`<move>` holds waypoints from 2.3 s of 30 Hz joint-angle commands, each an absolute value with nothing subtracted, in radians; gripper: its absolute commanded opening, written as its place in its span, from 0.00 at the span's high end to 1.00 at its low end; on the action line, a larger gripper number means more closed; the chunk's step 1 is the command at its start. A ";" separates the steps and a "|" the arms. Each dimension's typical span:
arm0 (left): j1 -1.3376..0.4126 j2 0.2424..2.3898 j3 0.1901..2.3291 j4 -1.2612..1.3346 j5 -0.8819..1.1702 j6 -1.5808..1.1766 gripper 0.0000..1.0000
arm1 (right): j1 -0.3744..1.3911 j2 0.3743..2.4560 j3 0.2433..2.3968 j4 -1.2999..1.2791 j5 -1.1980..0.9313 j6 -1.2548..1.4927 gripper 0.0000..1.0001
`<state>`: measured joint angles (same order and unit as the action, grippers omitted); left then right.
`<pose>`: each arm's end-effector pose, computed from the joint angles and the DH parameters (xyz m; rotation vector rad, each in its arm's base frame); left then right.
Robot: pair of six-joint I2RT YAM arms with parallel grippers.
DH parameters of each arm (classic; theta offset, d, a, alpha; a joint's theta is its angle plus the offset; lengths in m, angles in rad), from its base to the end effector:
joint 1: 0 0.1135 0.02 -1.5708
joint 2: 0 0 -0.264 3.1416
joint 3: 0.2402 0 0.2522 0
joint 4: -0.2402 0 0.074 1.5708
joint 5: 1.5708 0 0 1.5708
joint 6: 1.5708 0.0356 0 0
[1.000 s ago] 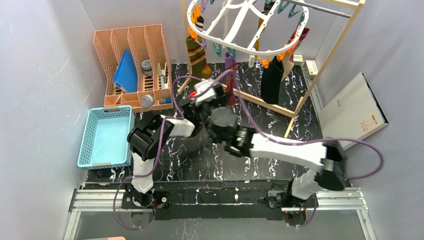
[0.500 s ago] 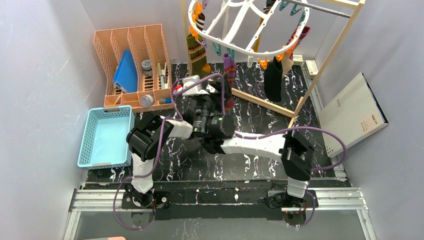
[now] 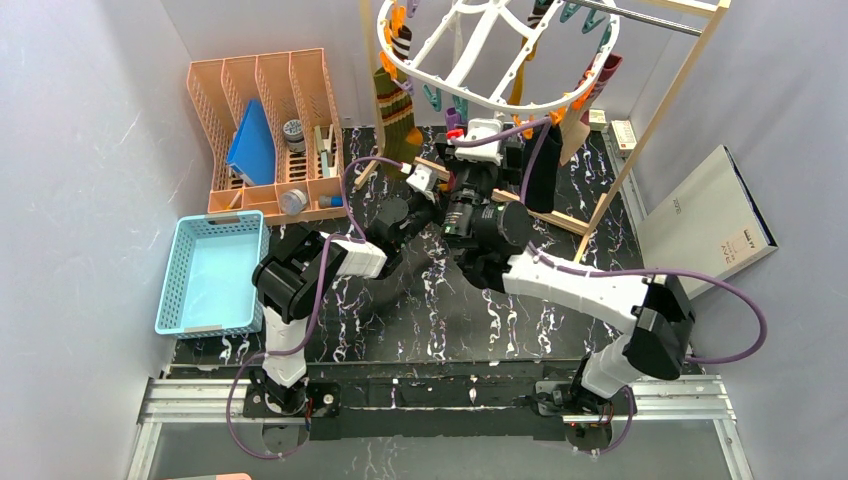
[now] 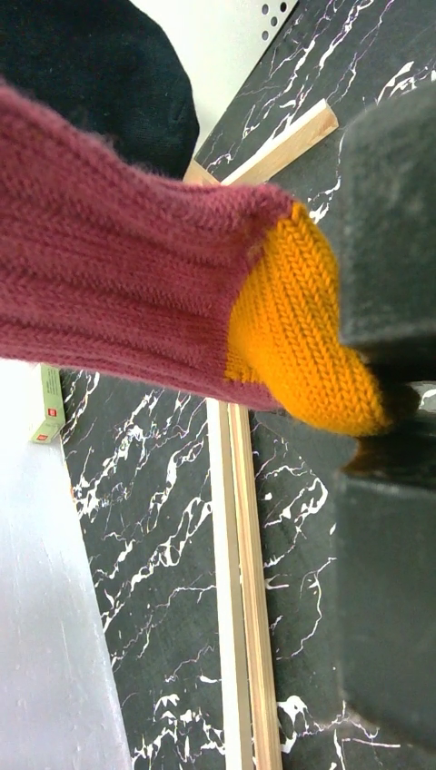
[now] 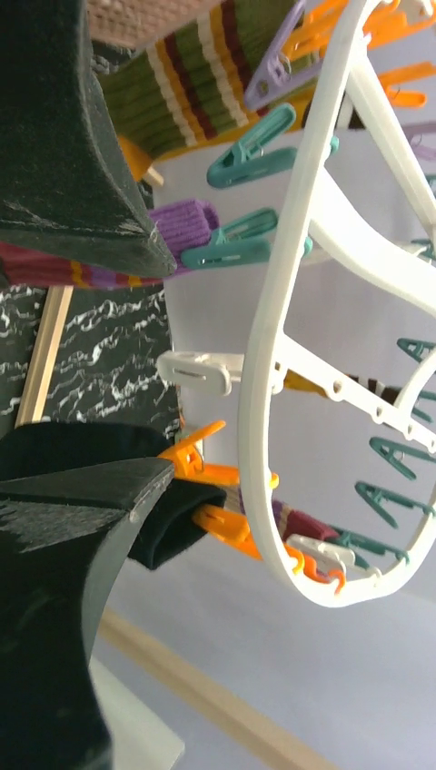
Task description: Remove the socks clipped to the hanger
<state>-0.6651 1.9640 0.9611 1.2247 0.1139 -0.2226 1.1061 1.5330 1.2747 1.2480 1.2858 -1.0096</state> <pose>0.3203 -0.2563 0.2072 0.4031 1.3390 -0.8209 0.1687 0.2603 0.4430 0.1778 1.3275 -0.2914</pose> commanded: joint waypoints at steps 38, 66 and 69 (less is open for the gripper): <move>-0.669 1.956 1.000 1.207 0.152 -0.235 1.00 | 0.954 1.850 1.608 1.145 1.199 -0.849 0.20; -0.667 1.965 1.002 1.201 0.173 -0.236 1.00 | 0.901 2.039 1.836 1.212 1.215 -0.993 0.17; -0.669 1.967 1.003 1.202 0.176 -0.239 1.00 | 0.893 2.042 1.843 1.212 1.212 -0.997 0.17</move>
<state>-0.6651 1.9713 0.9802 1.2030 0.1654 -0.2436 0.9039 2.0377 1.7828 1.1412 1.2068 -0.9668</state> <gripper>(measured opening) 0.035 0.829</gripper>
